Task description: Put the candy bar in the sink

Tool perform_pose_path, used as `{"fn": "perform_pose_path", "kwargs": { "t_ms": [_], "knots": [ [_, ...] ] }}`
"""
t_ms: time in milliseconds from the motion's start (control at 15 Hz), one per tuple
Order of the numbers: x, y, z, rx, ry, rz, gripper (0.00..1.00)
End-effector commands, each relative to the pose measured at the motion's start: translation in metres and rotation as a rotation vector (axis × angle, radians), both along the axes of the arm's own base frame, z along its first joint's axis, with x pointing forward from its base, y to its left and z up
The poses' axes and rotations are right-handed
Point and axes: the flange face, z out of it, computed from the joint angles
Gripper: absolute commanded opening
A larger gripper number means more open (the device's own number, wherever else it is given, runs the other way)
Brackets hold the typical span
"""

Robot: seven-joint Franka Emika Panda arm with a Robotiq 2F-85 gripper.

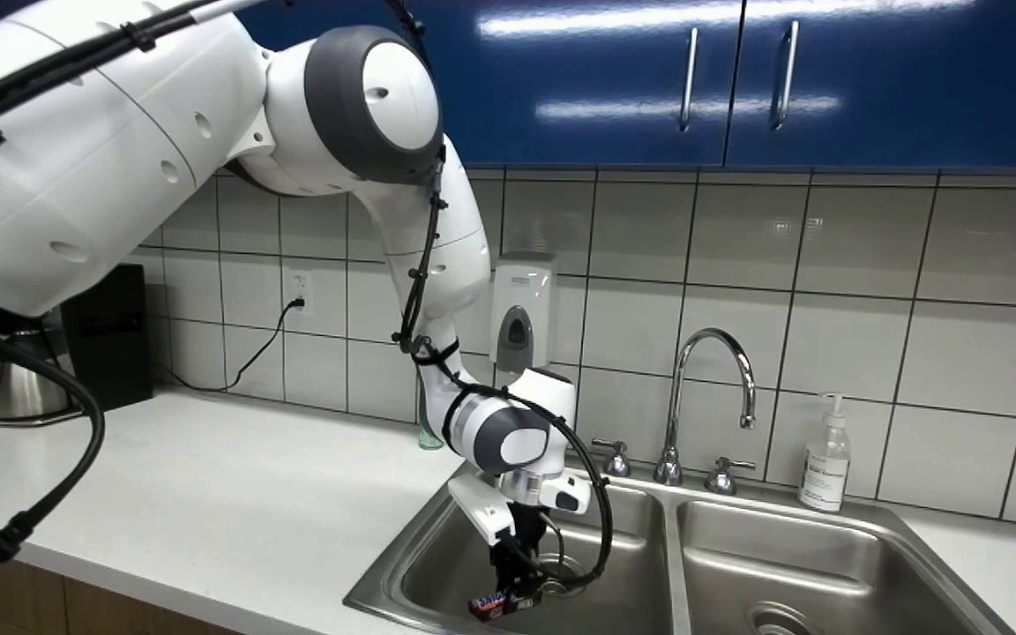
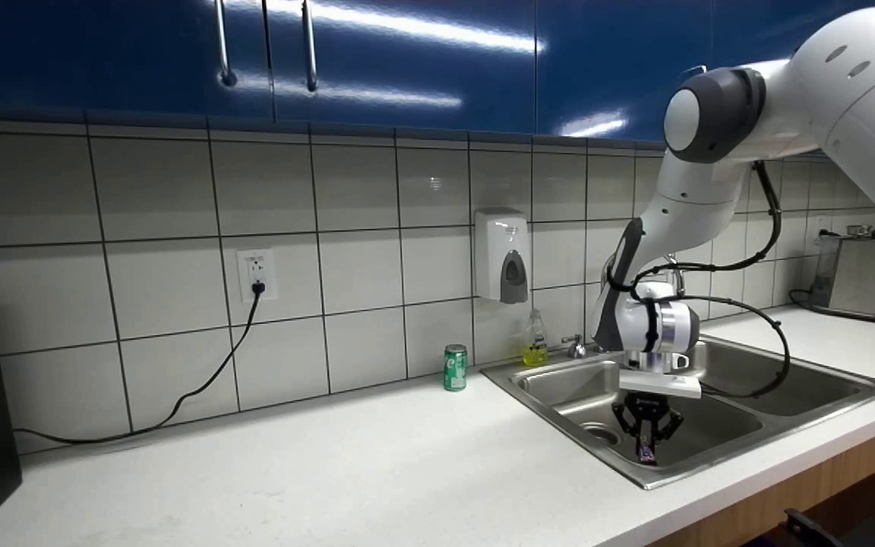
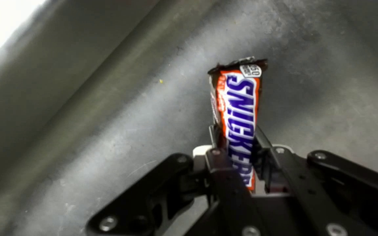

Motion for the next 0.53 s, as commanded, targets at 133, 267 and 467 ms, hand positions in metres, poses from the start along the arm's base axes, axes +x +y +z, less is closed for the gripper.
{"fn": "perform_pose_path", "kwargs": {
  "t_ms": [133, 267, 467],
  "knots": [
    [0.002, -0.002, -0.023, 0.011, -0.013, 0.032, 0.06],
    [0.002, -0.002, -0.028, 0.009, -0.012, 0.034, 0.06],
    [0.002, -0.002, -0.031, 0.007, -0.004, 0.031, 0.49]
  ]
}}
